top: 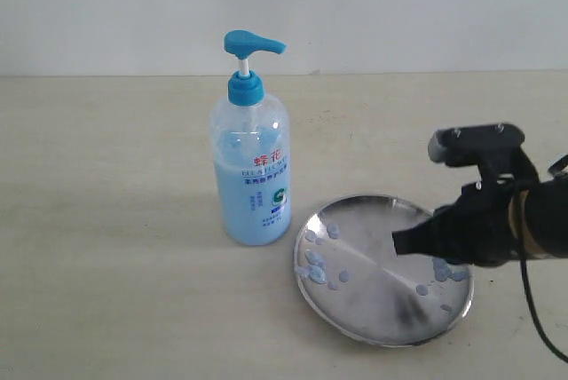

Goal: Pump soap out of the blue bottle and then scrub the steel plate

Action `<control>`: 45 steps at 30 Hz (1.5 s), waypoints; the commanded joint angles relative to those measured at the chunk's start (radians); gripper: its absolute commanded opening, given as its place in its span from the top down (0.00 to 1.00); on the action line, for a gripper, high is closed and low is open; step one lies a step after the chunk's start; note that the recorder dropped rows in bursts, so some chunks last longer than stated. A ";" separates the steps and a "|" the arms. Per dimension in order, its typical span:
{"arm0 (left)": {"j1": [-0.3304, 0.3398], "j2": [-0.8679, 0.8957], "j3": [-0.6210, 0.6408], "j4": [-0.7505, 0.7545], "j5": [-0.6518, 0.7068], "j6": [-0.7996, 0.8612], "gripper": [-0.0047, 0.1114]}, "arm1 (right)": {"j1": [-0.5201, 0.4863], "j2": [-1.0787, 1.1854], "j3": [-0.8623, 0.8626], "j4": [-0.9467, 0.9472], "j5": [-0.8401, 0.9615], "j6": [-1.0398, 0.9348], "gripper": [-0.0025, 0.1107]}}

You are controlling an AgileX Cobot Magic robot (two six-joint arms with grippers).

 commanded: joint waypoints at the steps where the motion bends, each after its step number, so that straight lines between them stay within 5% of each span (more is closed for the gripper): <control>1: 0.001 -0.004 0.003 0.004 -0.021 -0.004 0.92 | -0.001 -0.341 -0.008 0.014 -0.118 -0.031 0.98; 7: 0.001 -0.004 0.003 0.004 -0.021 -0.004 0.92 | -0.001 -0.952 0.053 0.010 -0.074 -0.030 0.98; 15: 0.001 -0.004 0.003 0.004 -0.021 -0.004 0.92 | -0.001 -1.412 0.168 0.005 -0.116 -0.006 0.98; 38: 0.001 -0.004 0.003 0.004 -0.021 -0.004 0.92 | -0.001 -1.512 0.319 -0.095 0.003 0.063 0.98; 40: 0.001 -0.004 0.003 0.004 -0.021 -0.004 0.92 | -0.001 -1.510 0.326 0.201 0.027 -0.229 0.98; 41: 0.001 -0.004 0.003 0.004 -0.021 -0.004 0.92 | -0.001 -1.510 0.335 0.678 0.041 -0.789 0.98; 43: 0.001 -0.004 0.003 0.004 -0.021 -0.004 0.92 | -0.001 -1.510 0.348 1.222 0.053 -1.522 0.98; 45: 0.001 -0.004 0.003 0.004 -0.021 -0.004 0.92 | -0.001 -1.510 0.357 1.546 0.130 -1.759 0.98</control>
